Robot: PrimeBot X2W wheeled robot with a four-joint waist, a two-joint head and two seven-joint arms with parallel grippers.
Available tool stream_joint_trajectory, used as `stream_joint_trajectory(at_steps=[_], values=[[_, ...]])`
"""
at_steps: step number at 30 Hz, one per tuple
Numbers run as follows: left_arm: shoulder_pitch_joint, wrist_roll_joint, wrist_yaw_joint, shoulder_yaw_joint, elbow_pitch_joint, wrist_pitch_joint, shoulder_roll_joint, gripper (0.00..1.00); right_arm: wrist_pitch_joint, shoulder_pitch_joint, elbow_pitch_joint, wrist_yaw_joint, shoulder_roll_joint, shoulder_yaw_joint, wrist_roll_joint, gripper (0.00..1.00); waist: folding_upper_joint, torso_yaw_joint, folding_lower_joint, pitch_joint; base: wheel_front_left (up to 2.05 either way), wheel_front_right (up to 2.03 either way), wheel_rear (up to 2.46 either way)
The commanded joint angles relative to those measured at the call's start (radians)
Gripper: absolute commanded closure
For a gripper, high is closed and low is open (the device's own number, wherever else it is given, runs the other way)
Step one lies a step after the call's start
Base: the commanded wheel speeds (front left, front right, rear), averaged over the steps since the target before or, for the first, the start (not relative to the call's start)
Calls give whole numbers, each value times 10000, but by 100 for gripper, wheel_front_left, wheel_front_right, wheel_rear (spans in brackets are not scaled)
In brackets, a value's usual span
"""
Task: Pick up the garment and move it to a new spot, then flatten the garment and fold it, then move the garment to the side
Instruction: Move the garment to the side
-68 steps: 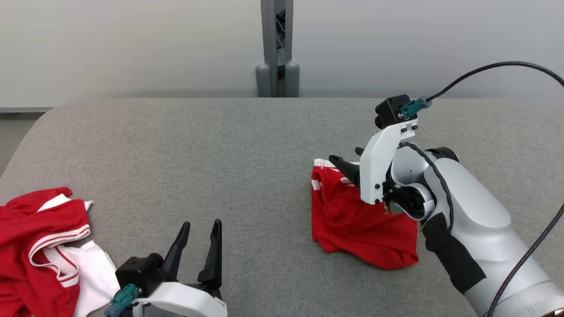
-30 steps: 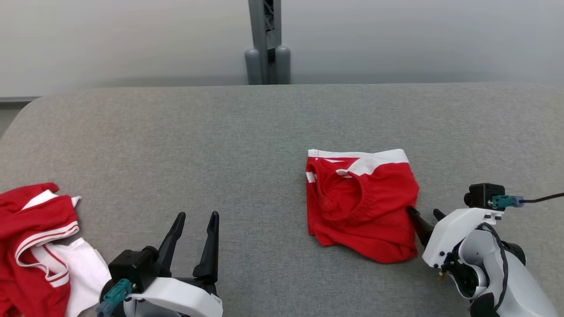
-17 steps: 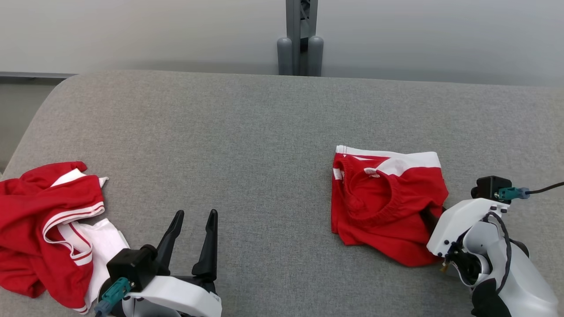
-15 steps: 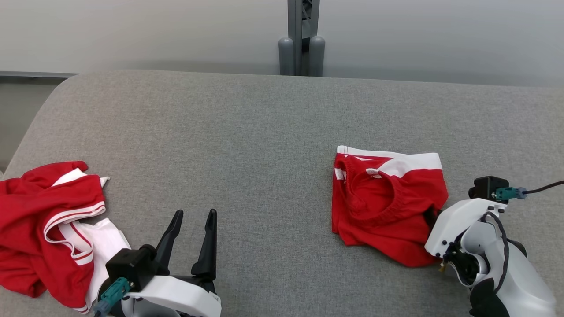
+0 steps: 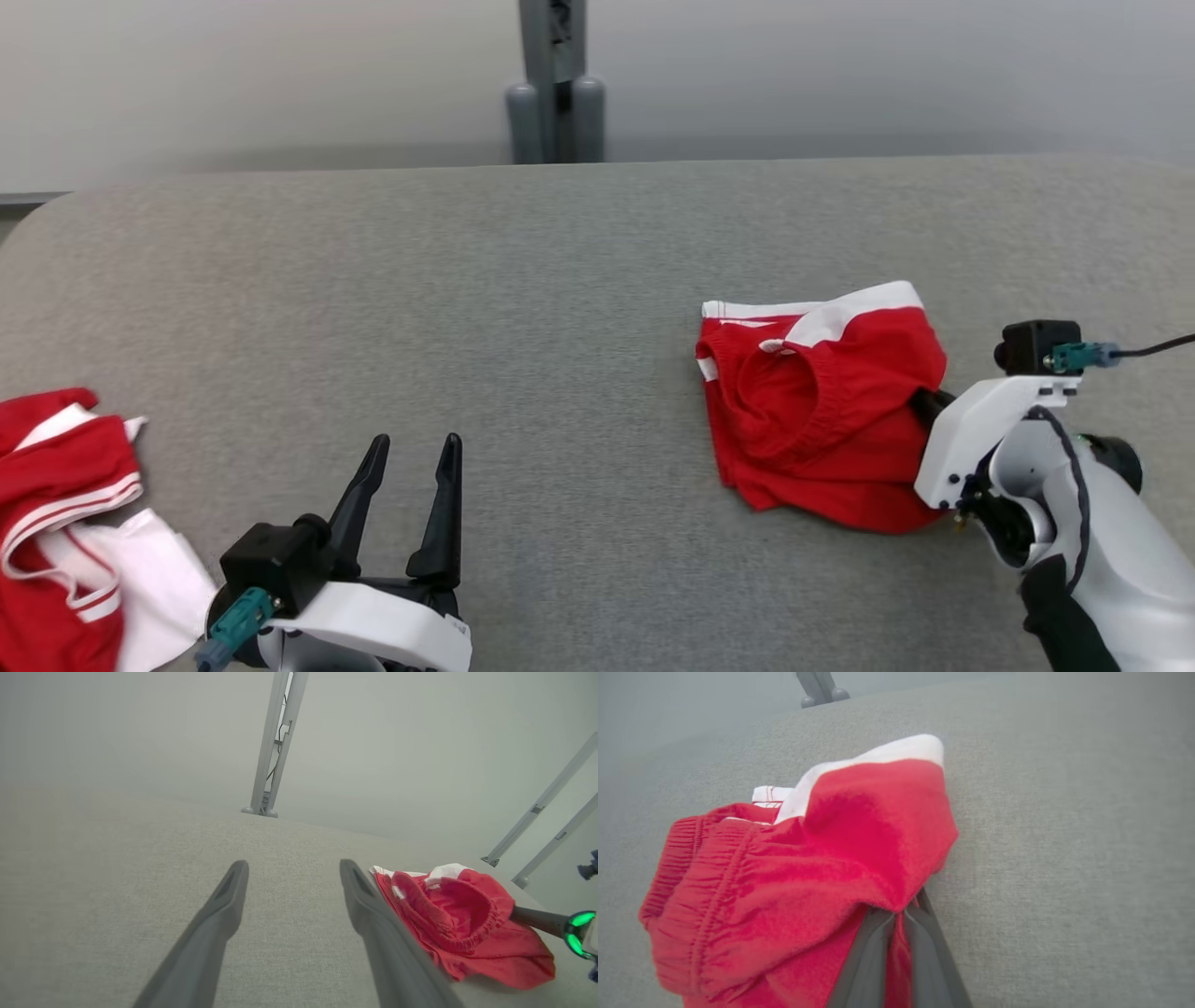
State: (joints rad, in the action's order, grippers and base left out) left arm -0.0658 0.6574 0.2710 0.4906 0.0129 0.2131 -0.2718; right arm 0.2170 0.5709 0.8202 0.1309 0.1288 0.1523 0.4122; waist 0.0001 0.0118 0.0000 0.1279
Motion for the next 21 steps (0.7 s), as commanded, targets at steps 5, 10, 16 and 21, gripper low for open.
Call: stream_joint_trajectory(at_steps=[5,10,16,21], values=[[-293,-198,37,34,186,19,-95,0,172,211,-506,-3,422,224,-233,100,-1,-1256,0,311,0,0,0],[-541,-336,65,89,351,-62,-183,0,405,449,-968,-3,557,358,-265,100,-1,-2375,0,649,0,0,0],[-1034,-535,11,162,468,-246,-287,0,621,928,-1178,-3,513,442,-346,100,-1,-3352,0,1150,0,0,0],[-1410,-673,-43,250,482,-417,-366,0,528,1393,-994,-3,398,424,-454,100,-1,-3603,0,1546,0,0,0]])
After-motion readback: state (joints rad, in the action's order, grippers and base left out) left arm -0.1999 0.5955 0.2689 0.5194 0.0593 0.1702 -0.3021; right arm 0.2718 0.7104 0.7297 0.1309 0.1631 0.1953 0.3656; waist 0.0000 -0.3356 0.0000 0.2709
